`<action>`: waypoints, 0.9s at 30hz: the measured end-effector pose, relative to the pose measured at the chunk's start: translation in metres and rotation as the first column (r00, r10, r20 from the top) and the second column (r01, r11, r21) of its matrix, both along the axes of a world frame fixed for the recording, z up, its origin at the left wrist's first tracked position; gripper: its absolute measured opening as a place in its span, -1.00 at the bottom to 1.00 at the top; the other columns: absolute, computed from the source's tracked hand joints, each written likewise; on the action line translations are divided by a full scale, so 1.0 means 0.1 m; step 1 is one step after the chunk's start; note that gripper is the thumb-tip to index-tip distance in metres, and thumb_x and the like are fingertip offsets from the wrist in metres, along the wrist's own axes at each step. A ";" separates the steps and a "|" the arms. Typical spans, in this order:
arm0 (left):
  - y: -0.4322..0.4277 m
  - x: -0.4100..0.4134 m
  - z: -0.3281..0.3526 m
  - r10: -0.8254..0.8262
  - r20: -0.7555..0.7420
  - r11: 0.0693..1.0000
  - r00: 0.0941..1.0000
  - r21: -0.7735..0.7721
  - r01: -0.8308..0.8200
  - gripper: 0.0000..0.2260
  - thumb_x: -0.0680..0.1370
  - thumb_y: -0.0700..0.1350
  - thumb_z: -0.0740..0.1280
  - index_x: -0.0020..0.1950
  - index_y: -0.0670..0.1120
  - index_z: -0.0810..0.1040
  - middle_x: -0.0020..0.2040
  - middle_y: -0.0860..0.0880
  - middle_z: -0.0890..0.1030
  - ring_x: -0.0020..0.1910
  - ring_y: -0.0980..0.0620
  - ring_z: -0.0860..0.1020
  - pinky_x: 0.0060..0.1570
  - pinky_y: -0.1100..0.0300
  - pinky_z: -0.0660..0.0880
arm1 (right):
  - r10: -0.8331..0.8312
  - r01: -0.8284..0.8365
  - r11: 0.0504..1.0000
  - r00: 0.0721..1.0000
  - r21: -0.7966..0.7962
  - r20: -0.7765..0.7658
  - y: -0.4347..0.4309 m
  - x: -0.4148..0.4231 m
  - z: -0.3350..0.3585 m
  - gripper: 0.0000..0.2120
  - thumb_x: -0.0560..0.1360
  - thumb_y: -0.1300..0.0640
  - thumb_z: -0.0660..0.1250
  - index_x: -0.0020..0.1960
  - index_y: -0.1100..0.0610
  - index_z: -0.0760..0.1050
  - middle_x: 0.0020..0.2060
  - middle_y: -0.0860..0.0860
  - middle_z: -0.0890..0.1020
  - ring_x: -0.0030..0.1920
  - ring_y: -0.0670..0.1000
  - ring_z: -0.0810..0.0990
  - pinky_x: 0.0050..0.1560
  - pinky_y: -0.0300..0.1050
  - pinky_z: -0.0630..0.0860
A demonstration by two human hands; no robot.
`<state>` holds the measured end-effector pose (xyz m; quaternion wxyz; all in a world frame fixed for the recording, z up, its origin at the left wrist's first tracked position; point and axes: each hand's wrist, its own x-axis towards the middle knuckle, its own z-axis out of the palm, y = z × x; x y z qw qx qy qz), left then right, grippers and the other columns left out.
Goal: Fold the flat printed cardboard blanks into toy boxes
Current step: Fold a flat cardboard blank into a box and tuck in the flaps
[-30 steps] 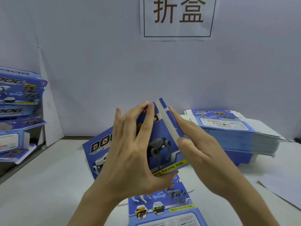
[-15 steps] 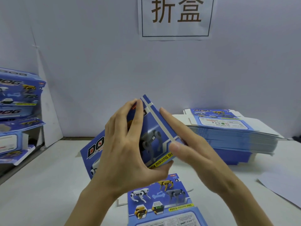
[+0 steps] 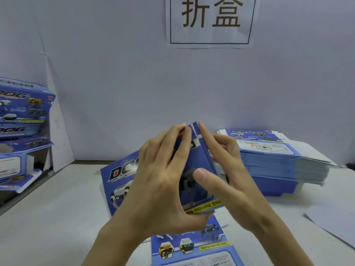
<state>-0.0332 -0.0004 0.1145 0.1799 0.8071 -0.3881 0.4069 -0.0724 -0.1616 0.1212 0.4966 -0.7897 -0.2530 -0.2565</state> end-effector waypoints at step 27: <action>0.02 0.06 -0.02 -0.165 -0.044 0.984 0.985 -0.078 0.161 0.01 0.26 0.24 0.44 0.51 -0.28 0.14 0.54 -0.13 0.15 0.54 -0.07 0.10 0.44 -0.09 0.18 | -0.072 0.050 0.985 0.990 -0.168 -0.125 0.03 -0.07 0.05 -0.27 0.33 -0.38 0.22 0.39 -0.54 -0.07 0.51 -0.37 -0.09 0.46 -0.41 -0.08 0.39 -0.27 0.10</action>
